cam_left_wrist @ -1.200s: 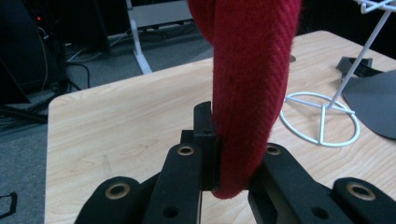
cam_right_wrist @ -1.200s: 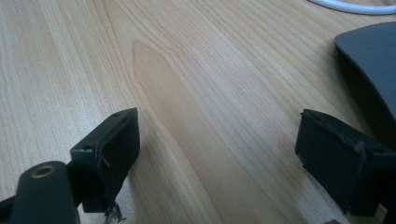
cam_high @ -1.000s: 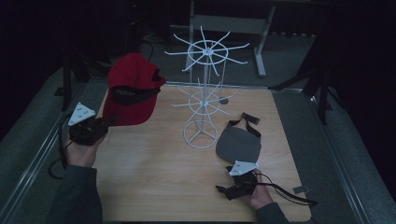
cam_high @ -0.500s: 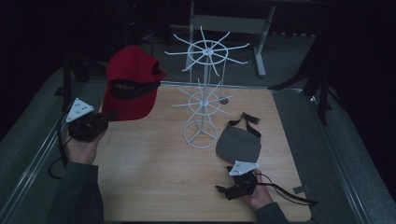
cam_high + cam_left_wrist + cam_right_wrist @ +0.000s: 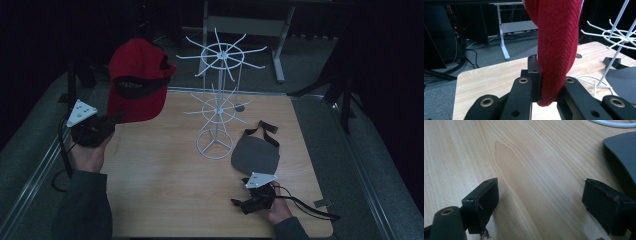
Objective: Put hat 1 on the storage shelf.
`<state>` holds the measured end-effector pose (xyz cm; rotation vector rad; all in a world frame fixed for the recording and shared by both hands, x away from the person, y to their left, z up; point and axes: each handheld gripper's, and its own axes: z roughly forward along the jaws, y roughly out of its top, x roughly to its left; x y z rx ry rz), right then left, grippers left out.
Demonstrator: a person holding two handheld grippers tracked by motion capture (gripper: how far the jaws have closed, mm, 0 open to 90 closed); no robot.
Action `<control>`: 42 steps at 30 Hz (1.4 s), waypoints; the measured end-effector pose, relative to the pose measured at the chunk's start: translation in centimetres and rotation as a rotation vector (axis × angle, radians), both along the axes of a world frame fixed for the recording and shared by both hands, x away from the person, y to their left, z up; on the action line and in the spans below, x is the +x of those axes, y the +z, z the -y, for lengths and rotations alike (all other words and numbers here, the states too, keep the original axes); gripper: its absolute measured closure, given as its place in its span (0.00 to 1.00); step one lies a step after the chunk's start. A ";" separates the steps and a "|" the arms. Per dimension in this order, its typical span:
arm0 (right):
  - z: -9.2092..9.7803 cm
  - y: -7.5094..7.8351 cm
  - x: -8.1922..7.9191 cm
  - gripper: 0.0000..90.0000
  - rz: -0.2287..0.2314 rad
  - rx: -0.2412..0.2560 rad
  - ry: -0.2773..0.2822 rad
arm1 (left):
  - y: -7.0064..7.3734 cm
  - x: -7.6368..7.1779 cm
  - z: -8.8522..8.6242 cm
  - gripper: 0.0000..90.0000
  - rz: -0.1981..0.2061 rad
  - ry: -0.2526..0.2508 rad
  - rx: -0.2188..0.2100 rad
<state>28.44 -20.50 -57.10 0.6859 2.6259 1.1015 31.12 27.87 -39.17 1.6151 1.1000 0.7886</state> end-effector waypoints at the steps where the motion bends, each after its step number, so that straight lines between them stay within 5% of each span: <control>1: 0.0 0.0 0.0 0.15 0.000 0.000 0.000 | 0.0 0.0 0.0 0.95 0.000 0.000 0.000; 42: 0.0 0.0 0.0 0.15 0.000 0.000 0.001 | 3.1 -0.3 1.2 0.95 0.107 -0.019 -0.074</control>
